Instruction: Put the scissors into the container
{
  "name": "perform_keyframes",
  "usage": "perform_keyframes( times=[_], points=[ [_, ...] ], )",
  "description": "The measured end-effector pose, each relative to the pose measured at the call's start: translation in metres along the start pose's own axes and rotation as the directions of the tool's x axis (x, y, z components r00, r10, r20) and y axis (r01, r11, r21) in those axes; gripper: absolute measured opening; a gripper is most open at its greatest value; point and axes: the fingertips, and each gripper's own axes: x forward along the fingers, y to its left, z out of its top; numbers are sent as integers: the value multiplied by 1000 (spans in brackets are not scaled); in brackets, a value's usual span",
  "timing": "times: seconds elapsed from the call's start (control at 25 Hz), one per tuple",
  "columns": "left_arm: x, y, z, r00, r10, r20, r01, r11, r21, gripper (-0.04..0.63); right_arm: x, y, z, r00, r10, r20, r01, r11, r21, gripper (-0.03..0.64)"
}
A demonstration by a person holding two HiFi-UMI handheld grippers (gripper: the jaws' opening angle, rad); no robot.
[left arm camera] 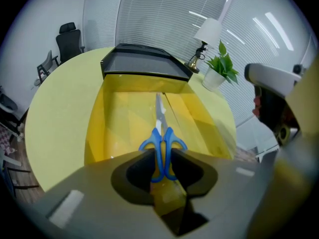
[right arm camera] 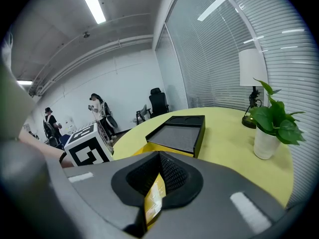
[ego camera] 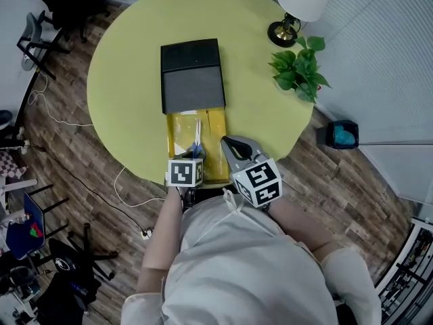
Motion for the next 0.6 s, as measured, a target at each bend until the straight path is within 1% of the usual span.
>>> perform_keyframes(
  times=[0.08,0.2,0.36,0.44,0.52,0.6],
  points=[
    [0,-3,0,1000,-12,4,12,1000,12,141,-1,0,0,1000,-2,-1,2,1000,-1,-2],
    [-2,-3,2,1000,-4,16,3,1000,13,153,-3,0,-1,1000,-1,-3,1,1000,-4,-2],
    [-9,-2,5,998,10,58,-11,1000,17,155,-7,2,-2,1000,-2,0,2,1000,-9,-2],
    [-15,-3,6,997,15,81,-17,999,27,146,-9,2,-3,1000,-2,1,2,1000,-11,-2],
    [-26,-4,10,992,27,122,-31,999,27,122,-11,3,-3,1000,-2,2,2,1000,-15,-2],
    [-42,-7,18,982,33,187,-41,999,35,71,-14,3,-2,1000,-3,7,3,1000,-18,-2]
  ],
)
